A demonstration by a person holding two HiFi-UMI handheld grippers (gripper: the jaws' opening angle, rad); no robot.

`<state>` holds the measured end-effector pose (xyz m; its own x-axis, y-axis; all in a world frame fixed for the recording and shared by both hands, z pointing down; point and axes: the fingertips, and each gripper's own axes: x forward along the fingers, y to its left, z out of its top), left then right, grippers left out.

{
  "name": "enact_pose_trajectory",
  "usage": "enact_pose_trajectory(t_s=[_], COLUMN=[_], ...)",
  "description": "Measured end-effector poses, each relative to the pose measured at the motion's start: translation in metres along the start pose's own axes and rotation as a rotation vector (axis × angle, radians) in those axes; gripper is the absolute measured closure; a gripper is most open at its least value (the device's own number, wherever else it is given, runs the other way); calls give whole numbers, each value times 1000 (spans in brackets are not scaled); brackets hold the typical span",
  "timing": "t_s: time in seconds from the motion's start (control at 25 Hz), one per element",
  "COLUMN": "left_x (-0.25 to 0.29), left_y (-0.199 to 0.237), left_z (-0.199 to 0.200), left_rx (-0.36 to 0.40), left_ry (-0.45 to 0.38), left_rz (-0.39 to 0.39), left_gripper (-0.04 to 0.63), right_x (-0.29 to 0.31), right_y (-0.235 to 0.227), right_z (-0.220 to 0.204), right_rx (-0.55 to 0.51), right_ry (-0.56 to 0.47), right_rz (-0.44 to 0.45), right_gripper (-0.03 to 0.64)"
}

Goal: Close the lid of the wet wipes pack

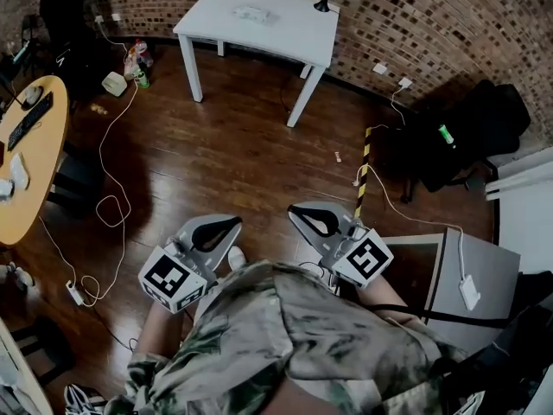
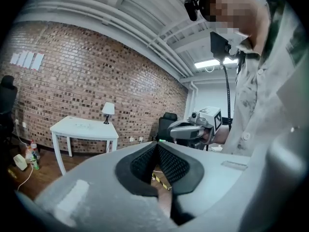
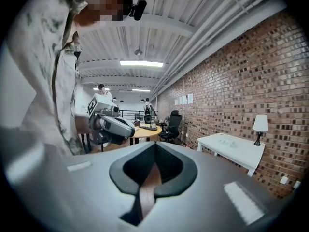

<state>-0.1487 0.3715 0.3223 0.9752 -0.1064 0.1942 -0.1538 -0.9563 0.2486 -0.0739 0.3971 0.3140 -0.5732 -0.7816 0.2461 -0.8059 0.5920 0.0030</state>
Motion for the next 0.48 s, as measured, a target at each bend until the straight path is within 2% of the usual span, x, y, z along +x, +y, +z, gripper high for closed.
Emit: enact_pose_trajectory(t_s=[0.48], left_x=[62], left_y=[-124], left_z=[-9], left_rx=[39], left_ry=[-5], left_rz=[-11], left_gripper=[594], right_x=[-135], right_y=[24], right_z=[-34], right_rx=[-45], right_ry=[-46], right_rz=[-17], right_gripper=[614])
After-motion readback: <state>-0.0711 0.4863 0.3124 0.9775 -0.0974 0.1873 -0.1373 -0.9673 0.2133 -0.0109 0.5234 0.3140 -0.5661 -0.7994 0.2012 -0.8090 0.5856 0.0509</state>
